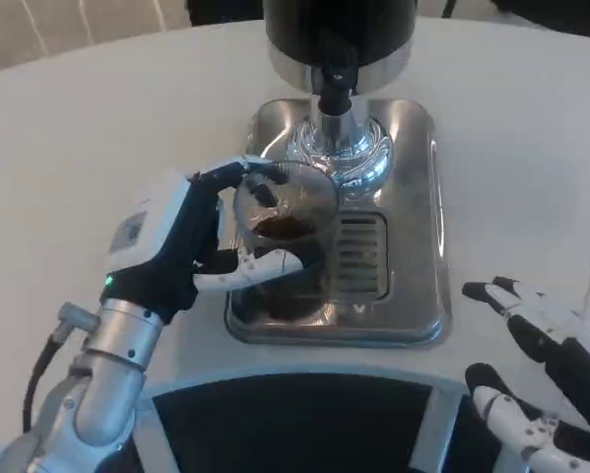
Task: Grasp the cup under the faucet to collect the drink, then remove the cup.
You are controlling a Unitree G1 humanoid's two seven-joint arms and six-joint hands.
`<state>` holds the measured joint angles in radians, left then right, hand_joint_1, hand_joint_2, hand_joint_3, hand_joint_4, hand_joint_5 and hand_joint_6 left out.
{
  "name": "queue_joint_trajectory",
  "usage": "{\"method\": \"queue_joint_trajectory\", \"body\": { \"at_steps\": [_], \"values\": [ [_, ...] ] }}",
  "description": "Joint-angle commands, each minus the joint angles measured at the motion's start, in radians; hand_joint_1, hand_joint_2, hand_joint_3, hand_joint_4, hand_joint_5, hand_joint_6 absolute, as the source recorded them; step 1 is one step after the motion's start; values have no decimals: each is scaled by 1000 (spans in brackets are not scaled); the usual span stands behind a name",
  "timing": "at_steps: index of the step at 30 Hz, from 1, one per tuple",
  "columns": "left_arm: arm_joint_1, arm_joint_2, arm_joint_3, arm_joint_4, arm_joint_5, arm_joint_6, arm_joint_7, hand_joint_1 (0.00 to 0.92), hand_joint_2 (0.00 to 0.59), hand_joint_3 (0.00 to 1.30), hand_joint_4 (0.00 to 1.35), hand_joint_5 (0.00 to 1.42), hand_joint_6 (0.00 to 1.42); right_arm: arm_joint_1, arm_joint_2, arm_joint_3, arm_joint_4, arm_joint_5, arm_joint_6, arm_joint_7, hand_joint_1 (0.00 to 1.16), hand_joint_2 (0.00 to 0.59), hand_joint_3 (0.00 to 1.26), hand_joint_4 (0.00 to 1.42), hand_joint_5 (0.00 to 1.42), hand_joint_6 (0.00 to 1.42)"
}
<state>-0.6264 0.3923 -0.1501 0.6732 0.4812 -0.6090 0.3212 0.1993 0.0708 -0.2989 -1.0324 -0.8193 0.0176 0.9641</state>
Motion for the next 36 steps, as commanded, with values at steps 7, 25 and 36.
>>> {"method": "queue_joint_trajectory", "body": {
  "at_steps": [7,25,36],
  "values": [
    [94,79,73,-91,-77,-84,-66,552,71,1001,1235,1424,1235,43,94,-1,-15,21,-53,-37,159,514,67,0,0,0],
    [300,146,203,-319,-204,-114,-234,562,43,1009,1236,1424,1277,-88,22,104,-15,-113,-54,8,125,524,45,0,0,0],
    [402,148,257,-432,-249,-117,-297,564,30,1011,1236,1422,1313,-108,-1,156,-15,-157,-67,40,134,525,37,0,0,0]
  ]
}}
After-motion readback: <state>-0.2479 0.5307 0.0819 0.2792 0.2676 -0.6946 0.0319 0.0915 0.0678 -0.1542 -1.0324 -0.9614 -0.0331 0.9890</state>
